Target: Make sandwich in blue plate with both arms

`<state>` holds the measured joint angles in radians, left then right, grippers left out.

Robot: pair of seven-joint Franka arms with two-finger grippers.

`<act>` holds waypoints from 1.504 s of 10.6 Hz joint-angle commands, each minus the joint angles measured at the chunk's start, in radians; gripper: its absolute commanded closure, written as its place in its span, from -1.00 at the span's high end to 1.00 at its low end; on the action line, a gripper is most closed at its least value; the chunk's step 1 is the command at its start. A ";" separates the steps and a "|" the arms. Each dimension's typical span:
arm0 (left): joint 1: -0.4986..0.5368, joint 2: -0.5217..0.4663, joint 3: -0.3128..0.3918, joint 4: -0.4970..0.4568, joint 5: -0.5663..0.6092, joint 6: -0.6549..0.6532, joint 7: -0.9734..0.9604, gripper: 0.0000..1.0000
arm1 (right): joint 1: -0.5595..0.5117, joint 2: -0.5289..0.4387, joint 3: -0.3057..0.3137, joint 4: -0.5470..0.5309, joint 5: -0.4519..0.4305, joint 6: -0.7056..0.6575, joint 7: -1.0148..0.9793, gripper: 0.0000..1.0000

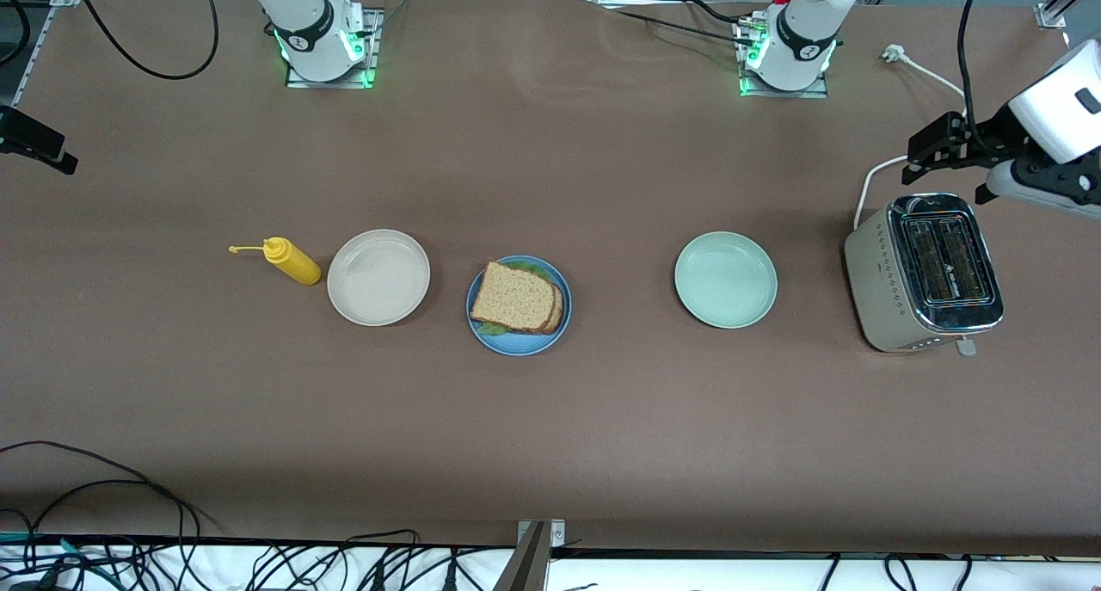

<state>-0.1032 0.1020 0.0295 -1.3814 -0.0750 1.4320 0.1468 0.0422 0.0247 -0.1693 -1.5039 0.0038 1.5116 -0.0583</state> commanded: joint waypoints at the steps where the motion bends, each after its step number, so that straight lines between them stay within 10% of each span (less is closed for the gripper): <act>1: -0.010 -0.085 0.012 -0.126 0.050 0.040 0.030 0.88 | -0.001 0.008 0.005 0.017 0.019 -0.019 -0.003 1.00; 16: -0.003 -0.113 0.010 -0.199 0.083 0.116 0.028 0.92 | -0.005 0.030 -0.009 0.017 0.021 0.002 0.006 1.00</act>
<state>-0.1027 0.0108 0.0370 -1.5519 -0.0245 1.5068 0.1542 0.0412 0.0536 -0.1729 -1.5040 0.0050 1.5203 -0.0581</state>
